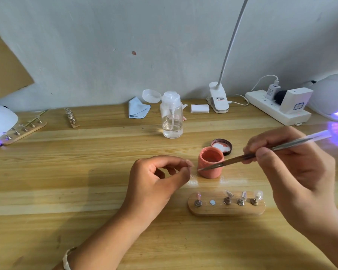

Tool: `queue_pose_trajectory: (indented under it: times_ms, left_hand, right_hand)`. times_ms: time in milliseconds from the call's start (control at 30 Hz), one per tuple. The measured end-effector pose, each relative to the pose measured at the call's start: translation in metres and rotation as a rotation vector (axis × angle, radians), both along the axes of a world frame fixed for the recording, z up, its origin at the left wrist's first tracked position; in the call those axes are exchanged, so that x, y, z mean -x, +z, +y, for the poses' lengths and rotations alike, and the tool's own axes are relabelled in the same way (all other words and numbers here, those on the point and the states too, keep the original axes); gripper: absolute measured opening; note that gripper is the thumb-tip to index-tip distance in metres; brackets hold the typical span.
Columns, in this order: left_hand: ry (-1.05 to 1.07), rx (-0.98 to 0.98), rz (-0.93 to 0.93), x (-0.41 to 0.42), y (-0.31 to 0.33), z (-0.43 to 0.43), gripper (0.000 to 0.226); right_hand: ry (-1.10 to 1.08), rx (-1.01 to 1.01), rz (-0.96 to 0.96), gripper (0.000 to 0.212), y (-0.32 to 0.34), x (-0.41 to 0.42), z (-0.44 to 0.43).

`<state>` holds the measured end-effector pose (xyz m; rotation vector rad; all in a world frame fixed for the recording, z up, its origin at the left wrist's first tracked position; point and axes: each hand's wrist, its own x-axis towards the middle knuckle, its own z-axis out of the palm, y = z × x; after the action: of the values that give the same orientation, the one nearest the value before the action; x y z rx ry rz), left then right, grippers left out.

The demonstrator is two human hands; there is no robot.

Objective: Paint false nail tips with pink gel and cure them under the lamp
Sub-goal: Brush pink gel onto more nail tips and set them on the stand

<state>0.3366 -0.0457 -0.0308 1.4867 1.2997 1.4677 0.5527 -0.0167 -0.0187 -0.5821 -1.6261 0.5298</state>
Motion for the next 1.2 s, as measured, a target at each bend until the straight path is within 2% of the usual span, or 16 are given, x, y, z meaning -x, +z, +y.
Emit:
queue_pose_trajectory:
  times_ms: [300,533,733,933,1200]
  left_hand:
    - [0.026,0.008,-0.004,-0.0022,0.0003,0.0002,0.013]
    - [0.017,-0.006,0.003,-0.0014,-0.0016,0.0012,0.014]
    - [0.019,-0.005,0.005,-0.0004,-0.0025,0.001,0.013]
    - [0.003,-0.014,-0.001,-0.0006,-0.0015,0.0011,0.012]
    - [-0.014,-0.027,-0.014,0.001,-0.0048,0.0032,0.018]
  right_hand:
    - [0.05,0.004,-0.048,0.009,-0.0006,0.0044,-0.0006]
    - [-0.005,-0.005,0.019,0.009,0.0015,0.0001,-0.0006]
    - [0.041,0.01,-0.039,0.008,0.0009,0.0039,-0.0006]
    - [-0.044,0.013,0.019,0.012,0.0014,-0.0006,0.0014]
    - [-0.01,-0.006,0.023,0.006,0.0014,0.0021,-0.0008]
